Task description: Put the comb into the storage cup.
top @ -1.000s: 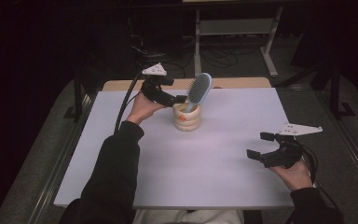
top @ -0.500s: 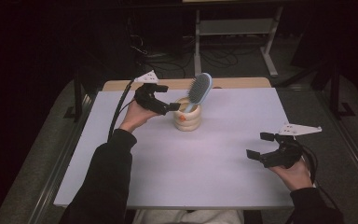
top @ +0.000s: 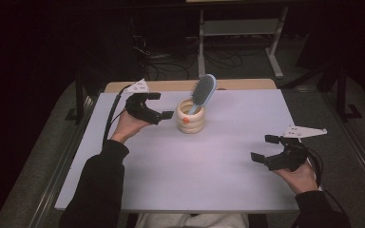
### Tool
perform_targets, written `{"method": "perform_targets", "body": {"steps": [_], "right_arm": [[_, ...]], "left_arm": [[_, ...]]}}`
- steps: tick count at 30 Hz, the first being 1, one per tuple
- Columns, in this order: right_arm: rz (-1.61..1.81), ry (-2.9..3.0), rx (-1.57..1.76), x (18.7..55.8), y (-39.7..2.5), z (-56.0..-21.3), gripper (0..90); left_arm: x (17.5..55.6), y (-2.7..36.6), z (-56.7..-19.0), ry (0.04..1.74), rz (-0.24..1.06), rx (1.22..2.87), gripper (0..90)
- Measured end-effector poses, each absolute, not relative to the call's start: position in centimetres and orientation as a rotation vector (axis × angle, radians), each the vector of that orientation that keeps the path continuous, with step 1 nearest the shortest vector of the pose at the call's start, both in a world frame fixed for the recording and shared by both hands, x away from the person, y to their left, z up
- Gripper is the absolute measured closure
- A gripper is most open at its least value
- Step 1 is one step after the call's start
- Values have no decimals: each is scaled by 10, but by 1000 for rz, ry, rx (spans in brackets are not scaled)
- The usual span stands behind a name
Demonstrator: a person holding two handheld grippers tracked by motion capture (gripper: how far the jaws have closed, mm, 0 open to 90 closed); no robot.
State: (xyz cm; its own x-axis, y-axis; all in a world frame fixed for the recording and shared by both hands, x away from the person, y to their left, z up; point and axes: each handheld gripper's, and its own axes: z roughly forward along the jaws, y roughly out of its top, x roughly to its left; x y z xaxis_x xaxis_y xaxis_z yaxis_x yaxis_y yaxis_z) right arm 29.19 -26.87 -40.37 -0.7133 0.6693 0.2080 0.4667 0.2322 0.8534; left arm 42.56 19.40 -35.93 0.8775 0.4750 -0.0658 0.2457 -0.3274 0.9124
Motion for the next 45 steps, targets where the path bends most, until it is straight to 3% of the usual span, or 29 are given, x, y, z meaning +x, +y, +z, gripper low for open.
{"method": "perform_targets", "body": {"steps": [45], "right_arm": [[1470, 2296, 1098, 293, -269, -405, 0]], "left_arm": [[380, 275, -382, 633, 276, 1812, 0]]}}
